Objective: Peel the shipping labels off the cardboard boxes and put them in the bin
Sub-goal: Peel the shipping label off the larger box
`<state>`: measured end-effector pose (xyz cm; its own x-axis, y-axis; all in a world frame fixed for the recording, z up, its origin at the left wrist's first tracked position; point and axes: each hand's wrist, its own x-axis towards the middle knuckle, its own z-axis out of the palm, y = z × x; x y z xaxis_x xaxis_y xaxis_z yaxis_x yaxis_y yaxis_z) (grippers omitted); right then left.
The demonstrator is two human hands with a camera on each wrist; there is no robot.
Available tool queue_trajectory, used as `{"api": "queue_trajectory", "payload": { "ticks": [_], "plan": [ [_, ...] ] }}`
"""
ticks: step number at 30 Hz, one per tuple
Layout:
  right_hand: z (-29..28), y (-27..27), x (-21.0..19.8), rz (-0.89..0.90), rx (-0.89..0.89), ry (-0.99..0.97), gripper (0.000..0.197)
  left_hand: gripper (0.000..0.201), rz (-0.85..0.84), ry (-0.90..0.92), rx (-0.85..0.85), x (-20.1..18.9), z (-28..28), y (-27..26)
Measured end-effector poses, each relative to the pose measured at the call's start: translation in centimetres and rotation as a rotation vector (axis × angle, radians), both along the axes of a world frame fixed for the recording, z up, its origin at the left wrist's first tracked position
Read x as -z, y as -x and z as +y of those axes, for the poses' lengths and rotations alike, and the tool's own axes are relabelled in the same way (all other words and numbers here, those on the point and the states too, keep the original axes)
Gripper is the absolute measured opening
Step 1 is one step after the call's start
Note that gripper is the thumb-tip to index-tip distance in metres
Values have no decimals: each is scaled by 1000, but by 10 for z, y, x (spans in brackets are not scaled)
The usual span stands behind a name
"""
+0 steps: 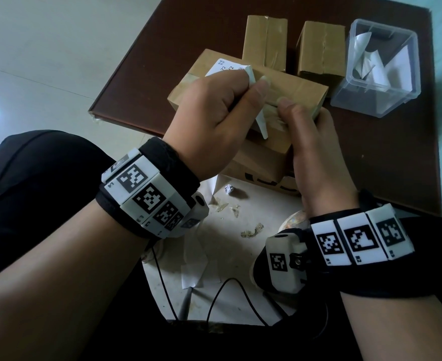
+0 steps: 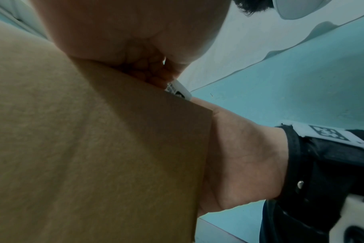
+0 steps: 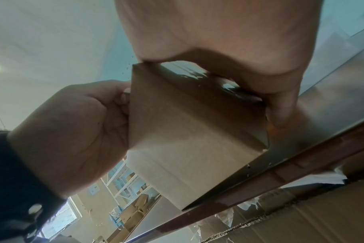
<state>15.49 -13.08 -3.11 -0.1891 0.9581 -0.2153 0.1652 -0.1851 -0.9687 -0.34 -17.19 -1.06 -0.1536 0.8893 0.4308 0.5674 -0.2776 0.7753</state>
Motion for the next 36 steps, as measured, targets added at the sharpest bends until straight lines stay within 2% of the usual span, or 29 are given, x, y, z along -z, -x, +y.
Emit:
{"api": "queue_trajectory", "payload": {
  "ticks": [7, 12, 26, 31, 36],
  "plan": [
    [0, 0, -2, -25, 13, 2, 63, 43, 2, -8, -7, -1, 0, 0],
    [1, 0, -1, -26, 4, 9, 73, 43, 5, -3, -9, -1, 0, 0],
    [0, 1, -2, -26, 4, 14, 68, 41, -49, 13, -17, -3, 0, -2],
    [0, 2, -2, -7, 5, 3, 81, 42, -67, 21, -16, -4, 0, -1],
    [0, 1, -1, -18, 1, 4, 80, 45, -96, 37, -10, -7, -1, -3]
  ]
}}
